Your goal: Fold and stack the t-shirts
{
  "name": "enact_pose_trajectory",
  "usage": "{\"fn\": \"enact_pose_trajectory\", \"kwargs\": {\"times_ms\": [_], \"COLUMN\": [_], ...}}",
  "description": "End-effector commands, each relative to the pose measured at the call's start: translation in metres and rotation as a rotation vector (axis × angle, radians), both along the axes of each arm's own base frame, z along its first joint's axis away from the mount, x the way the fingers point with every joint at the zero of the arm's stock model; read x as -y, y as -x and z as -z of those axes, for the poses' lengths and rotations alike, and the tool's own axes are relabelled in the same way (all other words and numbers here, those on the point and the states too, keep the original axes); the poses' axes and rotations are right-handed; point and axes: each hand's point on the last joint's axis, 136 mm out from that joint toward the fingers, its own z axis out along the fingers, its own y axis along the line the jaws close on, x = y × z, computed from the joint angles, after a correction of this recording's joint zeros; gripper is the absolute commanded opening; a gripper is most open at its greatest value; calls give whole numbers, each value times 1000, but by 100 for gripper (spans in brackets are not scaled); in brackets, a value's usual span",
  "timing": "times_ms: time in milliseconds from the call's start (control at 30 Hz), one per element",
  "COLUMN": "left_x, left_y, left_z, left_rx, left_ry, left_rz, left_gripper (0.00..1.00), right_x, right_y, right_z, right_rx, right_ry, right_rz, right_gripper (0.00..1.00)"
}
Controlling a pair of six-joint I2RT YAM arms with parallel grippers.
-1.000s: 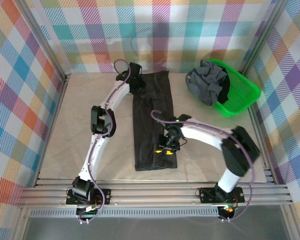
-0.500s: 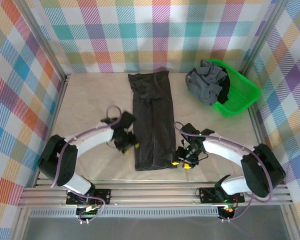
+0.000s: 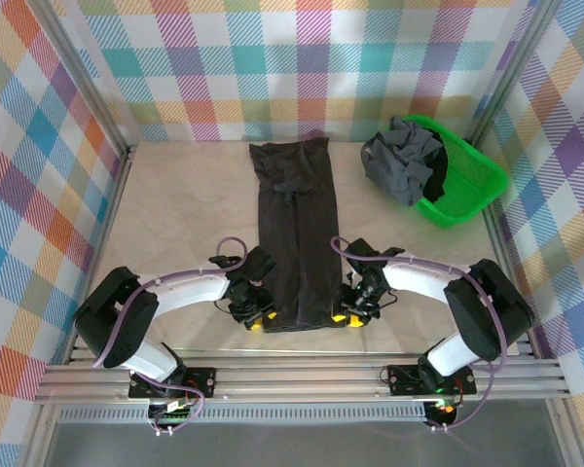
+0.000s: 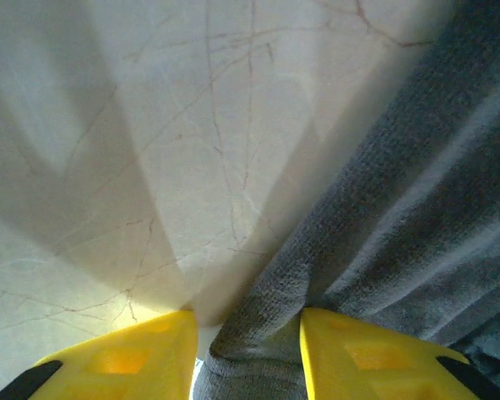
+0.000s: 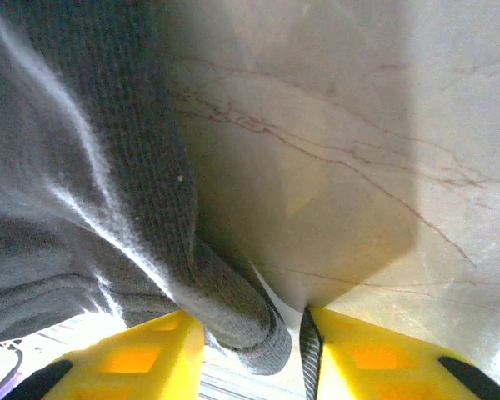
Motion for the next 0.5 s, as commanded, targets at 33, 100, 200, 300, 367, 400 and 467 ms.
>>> {"fn": "enact_pose_trajectory", "kwargs": {"times_ms": [33, 100, 200, 300, 367, 400, 467], "left_x": [41, 37, 30, 19, 13, 10, 7], "left_y": [-14, -14, -11, 1, 11, 17, 28], "left_z": [-2, -2, -4, -3, -1, -1, -3], "left_rx": [51, 57, 68, 41, 20, 9, -16], "left_ry": [87, 69, 53, 38, 44, 49, 61], "left_rz": [29, 24, 18, 23, 29, 34, 55], "left_gripper": [29, 18, 3, 0, 0, 0, 0], "right_x": [-28, -27, -21, -14, -8, -5, 1], "right_y": [-24, -25, -22, -15, -7, -2, 7], "right_z": [-14, -16, -18, -20, -21, -21, -22], "right_rx": [65, 68, 69, 55, 36, 30, 14], "right_ry": [-103, -98, -69, -48, -33, -27, -20], "right_rz": [8, 17, 23, 24, 16, 10, 1], "right_gripper": [28, 22, 11, 4, 3, 3, 3]}}
